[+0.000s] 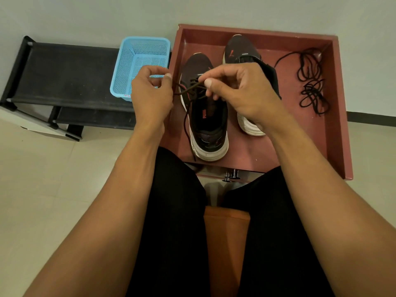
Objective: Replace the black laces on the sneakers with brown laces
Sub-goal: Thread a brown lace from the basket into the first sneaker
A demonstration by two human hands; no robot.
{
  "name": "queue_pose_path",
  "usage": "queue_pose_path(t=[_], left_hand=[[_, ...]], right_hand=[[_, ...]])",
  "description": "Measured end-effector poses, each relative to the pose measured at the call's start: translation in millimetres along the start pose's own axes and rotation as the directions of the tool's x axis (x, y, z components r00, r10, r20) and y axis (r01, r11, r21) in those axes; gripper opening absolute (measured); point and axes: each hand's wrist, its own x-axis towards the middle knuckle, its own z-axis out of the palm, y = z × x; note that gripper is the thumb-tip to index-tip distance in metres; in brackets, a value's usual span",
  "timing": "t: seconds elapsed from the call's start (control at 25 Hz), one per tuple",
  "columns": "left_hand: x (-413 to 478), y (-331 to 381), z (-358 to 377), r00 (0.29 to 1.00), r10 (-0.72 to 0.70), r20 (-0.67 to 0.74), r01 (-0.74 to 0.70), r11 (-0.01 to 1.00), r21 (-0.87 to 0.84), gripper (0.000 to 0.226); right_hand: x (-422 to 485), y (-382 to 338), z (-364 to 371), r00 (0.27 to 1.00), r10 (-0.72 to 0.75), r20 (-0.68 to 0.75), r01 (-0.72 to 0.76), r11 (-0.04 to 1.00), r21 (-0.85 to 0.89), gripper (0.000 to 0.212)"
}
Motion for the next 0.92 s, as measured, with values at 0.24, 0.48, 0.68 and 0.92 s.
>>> queue_pose_path(t=[0.24,0.48,0.68,0.92], left_hand=[[-20.9,28.9,16.2,0.844,0.465,0.269,-0.517,0.838,0.175,0.023],[-14.1,22.7,15.2,0.874,0.423,0.239,-0.474,0.852,0.222,0.015],[-18.7,25.9,19.3,0.849,0.424,0.317,-0.496,0.846,0.198,0.016],[-15.3,21.5,18.4,0.871,0.368,0.326,-0.462,0.839,0.287,0.006]], right_hand=[[4.6,7.1,-3.5,0.978,0.081,-0.19,-0.074,0.996,0.044,0.015],[6.6,9.5,-8.2,0.962,0.108,-0.252,-0.078,0.989,0.127,0.015],[7.1,11.0,-7.5,0.981,0.06,-0.185,-0.058,0.998,0.016,0.012],[2.1,5.5,-5.1,0.965,0.107,-0.24,-0.162,0.961,-0.223,0.022]])
